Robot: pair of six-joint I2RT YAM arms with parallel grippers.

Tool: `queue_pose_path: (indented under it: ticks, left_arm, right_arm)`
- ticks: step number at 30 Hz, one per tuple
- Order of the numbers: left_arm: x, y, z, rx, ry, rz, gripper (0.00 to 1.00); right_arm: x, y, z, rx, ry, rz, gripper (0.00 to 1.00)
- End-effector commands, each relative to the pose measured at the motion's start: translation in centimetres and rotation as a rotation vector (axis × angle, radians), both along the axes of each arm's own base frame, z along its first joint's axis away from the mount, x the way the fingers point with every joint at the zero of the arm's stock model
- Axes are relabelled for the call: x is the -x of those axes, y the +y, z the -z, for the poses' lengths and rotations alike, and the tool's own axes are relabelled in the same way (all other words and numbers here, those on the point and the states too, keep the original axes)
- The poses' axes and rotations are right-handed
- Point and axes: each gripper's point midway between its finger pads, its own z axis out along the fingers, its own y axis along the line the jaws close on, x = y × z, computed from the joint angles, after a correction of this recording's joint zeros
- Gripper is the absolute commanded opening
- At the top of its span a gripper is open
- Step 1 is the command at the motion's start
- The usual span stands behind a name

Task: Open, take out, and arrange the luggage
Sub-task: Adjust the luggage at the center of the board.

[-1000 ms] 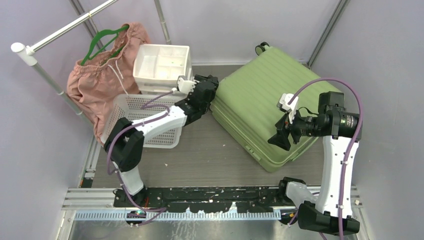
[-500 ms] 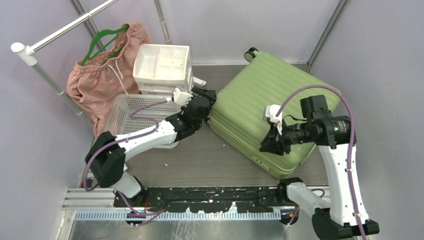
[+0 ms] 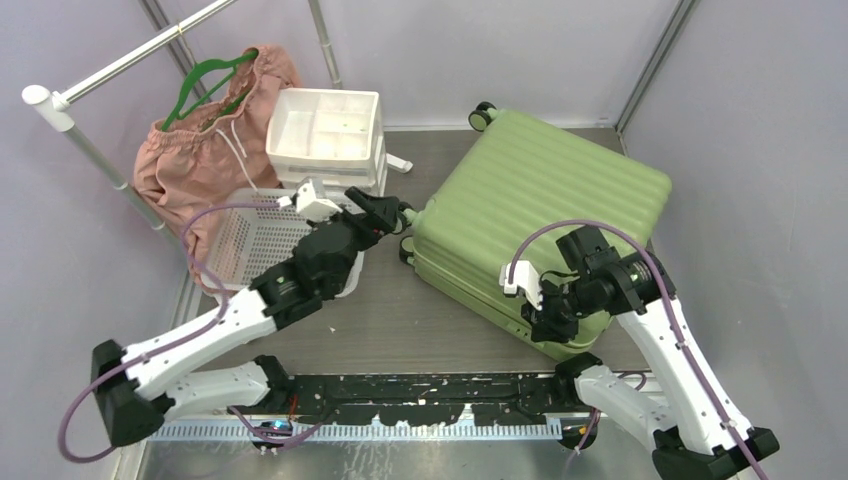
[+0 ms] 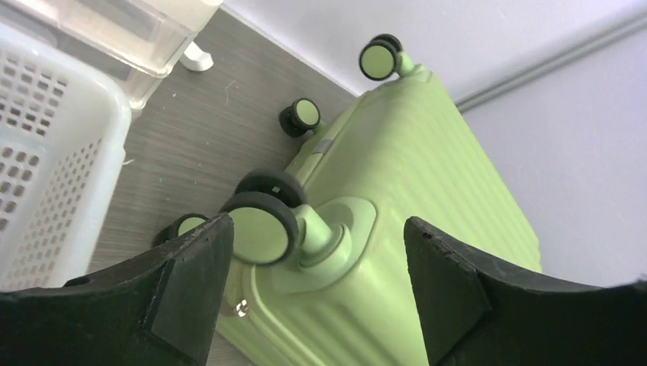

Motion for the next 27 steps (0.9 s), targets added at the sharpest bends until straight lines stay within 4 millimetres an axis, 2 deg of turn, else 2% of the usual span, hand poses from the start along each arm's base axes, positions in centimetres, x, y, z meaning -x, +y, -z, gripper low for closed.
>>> queue_pose_path:
  ticks: [1, 5, 10, 13, 18, 23, 25, 27]
  left_arm:
    - [2.7, 0.8, 1.2, -0.149, -0.047, 0.151, 0.82]
    - [5.8, -1.1, 2.6, -0.145, -0.069, 0.380, 0.77]
    - [8.7, -4.4, 6.6, -0.160, 0.033, 0.607, 0.68]
    - [9.8, -6.4, 8.3, -0.212, 0.060, 0.687, 0.64]
    - [10.4, -9.7, 9.3, -0.227, 0.019, 0.763, 0.59]
    - [10.0, -11.2, 11.3, -0.283, -0.049, 0.792, 0.57]
    - [9.8, -10.9, 12.7, -0.338, -0.097, 0.793, 0.58]
    - [9.6, -10.7, 13.7, -0.389, -0.179, 0.802, 0.59]
  right_arm:
    - [-3.1, -2.5, 0.9, 0.139, -0.151, 0.144, 0.26]
    - [-5.0, -3.8, 0.8, 0.193, -0.228, 0.271, 0.27]
    - [-7.6, -5.0, 0.1, 0.237, -0.272, 0.384, 0.29]
    - [-9.8, -6.2, -0.3, 0.244, -0.268, 0.446, 0.30]
    - [-14.3, -9.5, -1.7, 0.217, -0.234, 0.564, 0.32]
    - [-18.1, -10.6, -2.6, 0.196, -0.243, 0.595, 0.34]
    - [-18.1, -10.2, -2.8, 0.167, -0.203, 0.577, 0.35]
    - [-16.4, -8.4, -3.0, 0.096, -0.131, 0.497, 0.37]
